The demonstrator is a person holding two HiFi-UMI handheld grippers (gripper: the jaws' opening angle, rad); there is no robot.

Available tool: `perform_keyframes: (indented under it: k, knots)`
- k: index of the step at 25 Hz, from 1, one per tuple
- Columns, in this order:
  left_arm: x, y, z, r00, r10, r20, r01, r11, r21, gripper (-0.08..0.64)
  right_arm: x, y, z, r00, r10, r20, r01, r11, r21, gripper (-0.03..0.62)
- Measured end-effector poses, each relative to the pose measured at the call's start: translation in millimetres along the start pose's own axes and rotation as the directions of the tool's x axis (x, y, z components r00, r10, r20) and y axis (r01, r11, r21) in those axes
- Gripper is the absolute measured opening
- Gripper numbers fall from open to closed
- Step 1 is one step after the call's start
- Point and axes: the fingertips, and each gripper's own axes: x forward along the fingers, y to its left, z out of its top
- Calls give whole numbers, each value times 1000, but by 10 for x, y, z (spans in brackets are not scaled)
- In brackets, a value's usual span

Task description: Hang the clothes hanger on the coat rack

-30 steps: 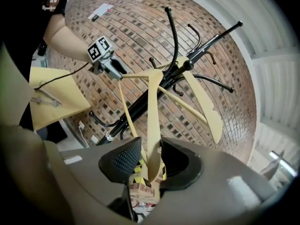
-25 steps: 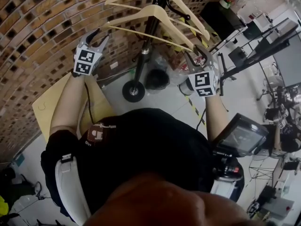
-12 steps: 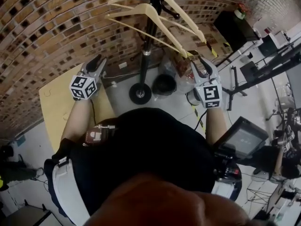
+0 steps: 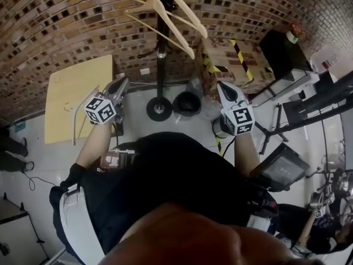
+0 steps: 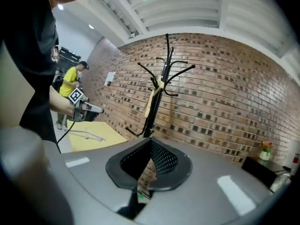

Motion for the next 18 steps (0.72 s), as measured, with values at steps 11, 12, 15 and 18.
perform_keyframes:
  k: [11, 12, 15, 18]
  knots:
    - [-1133, -780, -504, 981, 184, -65, -187, 982, -31, 2, -20, 1020, -275, 928, 371, 39, -373, 926, 57, 14]
    - [-1245, -809, -522, 979, 195, -64, -198, 980, -34, 2, -12, 1163, -273, 916, 400, 40, -402, 914, 56, 14]
    - [-1618, -887, -579, 973, 225, -59, -228, 973, -40, 2, -24, 1598, -287, 882, 470, 33, -472, 880, 53, 14]
    - [-2061, -947, -621, 967, 251, -48, -254, 966, -47, 2, -84, 2032, -227, 856, 516, 29, -517, 854, 61, 14]
